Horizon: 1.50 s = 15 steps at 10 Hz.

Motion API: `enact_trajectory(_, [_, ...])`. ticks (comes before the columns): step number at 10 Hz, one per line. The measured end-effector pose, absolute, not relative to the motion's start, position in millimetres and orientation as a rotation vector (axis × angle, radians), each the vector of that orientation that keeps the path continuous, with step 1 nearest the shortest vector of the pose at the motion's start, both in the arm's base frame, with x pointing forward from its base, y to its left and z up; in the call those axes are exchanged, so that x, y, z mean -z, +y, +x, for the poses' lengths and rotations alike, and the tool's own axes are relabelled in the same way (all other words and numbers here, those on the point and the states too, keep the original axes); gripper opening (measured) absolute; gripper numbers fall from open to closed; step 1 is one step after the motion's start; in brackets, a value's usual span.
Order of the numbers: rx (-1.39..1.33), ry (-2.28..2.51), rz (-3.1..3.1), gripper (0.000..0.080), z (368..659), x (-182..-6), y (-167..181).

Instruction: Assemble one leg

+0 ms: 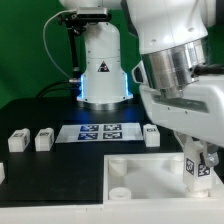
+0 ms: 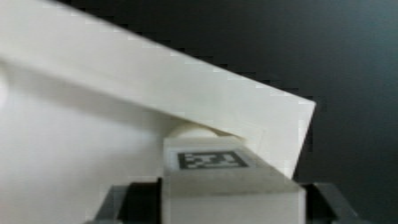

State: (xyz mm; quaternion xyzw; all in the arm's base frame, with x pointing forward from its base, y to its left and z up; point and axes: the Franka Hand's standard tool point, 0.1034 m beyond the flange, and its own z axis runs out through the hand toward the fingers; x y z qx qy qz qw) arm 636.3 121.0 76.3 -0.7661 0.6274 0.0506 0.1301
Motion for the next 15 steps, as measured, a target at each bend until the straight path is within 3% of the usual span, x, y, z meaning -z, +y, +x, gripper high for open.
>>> enact_trajectory(3, [-0.166,1.884,-2.167,0.0302,636.0,-76.0,122.6])
enact_trajectory(4, [-0.162,1.859,-2.188,0.0465,635.9,-75.9,122.8])
enact_trajectory(5, [-0.157,1.831,-2.212,0.0465,635.9,-76.1,123.3])
enact_trajectory(6, [-0.13,1.623,-2.371,0.0585,636.7,-78.4,125.5])
enact_trajectory(7, [-0.102,1.475,-2.477,0.0629,637.4,-80.2,128.6])
enact_trajectory(15, [0.111,0.006,-2.988,0.0649,640.8,-82.7,128.3])
